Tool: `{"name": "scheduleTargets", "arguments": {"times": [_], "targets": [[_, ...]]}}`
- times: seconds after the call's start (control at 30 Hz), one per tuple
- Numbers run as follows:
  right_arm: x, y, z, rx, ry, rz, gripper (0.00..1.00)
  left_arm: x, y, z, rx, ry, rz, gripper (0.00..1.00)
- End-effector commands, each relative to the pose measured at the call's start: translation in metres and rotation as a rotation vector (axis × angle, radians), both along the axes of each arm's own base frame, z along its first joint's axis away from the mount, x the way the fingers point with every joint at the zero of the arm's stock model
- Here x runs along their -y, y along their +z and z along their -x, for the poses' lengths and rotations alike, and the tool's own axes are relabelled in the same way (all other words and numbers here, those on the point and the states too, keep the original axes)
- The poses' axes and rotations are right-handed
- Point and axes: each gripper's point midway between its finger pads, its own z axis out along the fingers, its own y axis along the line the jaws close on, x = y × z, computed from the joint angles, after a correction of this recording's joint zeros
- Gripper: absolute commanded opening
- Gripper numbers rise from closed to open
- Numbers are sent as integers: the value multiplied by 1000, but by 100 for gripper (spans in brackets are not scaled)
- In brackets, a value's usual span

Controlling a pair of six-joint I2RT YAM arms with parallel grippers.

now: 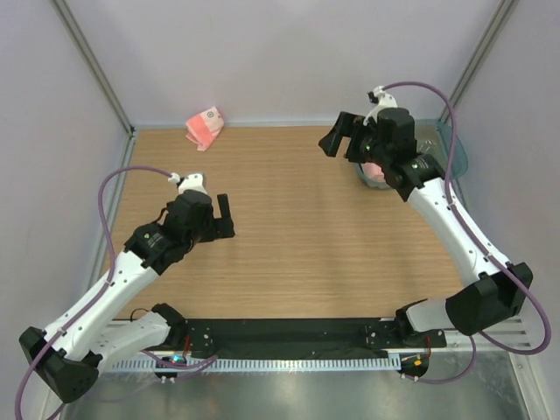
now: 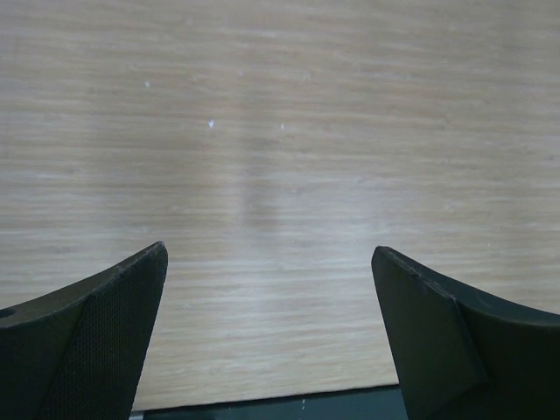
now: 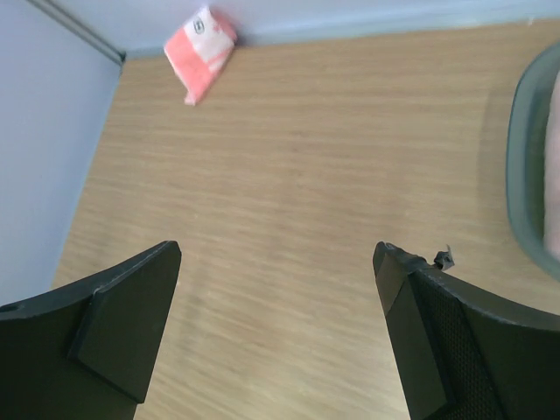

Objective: Roll the towels
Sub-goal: Grab a towel with the left arm

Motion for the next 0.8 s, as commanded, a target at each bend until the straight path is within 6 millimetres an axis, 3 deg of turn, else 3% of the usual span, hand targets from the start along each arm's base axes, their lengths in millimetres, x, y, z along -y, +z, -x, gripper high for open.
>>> {"name": "scheduleTargets", "arguments": {"times": [0.0, 0.13, 0.2, 0.27, 0.33, 0.37, 0.4, 0.43, 0.47, 0.5, 0.57, 0.6, 0.63, 0.67, 0.7, 0.73, 0.77], "targets": [[-7, -34, 9, -59, 8, -68, 100, -9, 54, -40, 198, 121, 5, 100], [-46, -62, 43, -130, 133, -13, 100, -17, 68, -72, 249, 200, -25, 100], [-60, -73, 62, -148, 174, 44, 100, -7, 76, -91, 304, 142, 50, 100], [-65, -80, 73, -158, 186, 64, 100, -1, 90, -109, 394, 135, 120, 100], [-68, -83, 84, -162, 197, 76, 100, -20, 87, -124, 409, 202, 134, 100], [-69, -84, 87, -165, 203, 77, 100, -24, 73, -135, 358, 215, 147, 100], [-70, -86, 90, -169, 212, 80, 100, -24, 81, -145, 333, 189, 209, 100], [-73, -89, 95, -173, 222, 88, 100, -47, 73, -159, 290, 275, 231, 100], [-72, -91, 98, -178, 224, 93, 100, -58, 46, -174, 201, 322, 207, 100], [-73, -94, 100, -185, 229, 94, 100, -65, 51, -188, 188, 344, 205, 100], [-75, -99, 108, -194, 246, 97, 100, -85, 40, -211, 155, 397, 207, 100], [-76, -102, 111, -200, 251, 98, 100, -83, 7, -228, 67, 394, 207, 100], [-76, -104, 113, -205, 254, 93, 100, -86, 18, -246, 91, 396, 220, 100], [-76, -107, 118, -210, 263, 91, 100, -91, 7, -259, 69, 415, 226, 100], [-76, -109, 120, -212, 266, 88, 100, -93, -21, -272, 13, 423, 223, 100], [-74, -114, 122, -222, 265, 95, 100, -92, -11, -292, 38, 413, 244, 100], [-75, -116, 125, -229, 275, 93, 100, -95, -17, -302, 30, 418, 249, 100]]}}
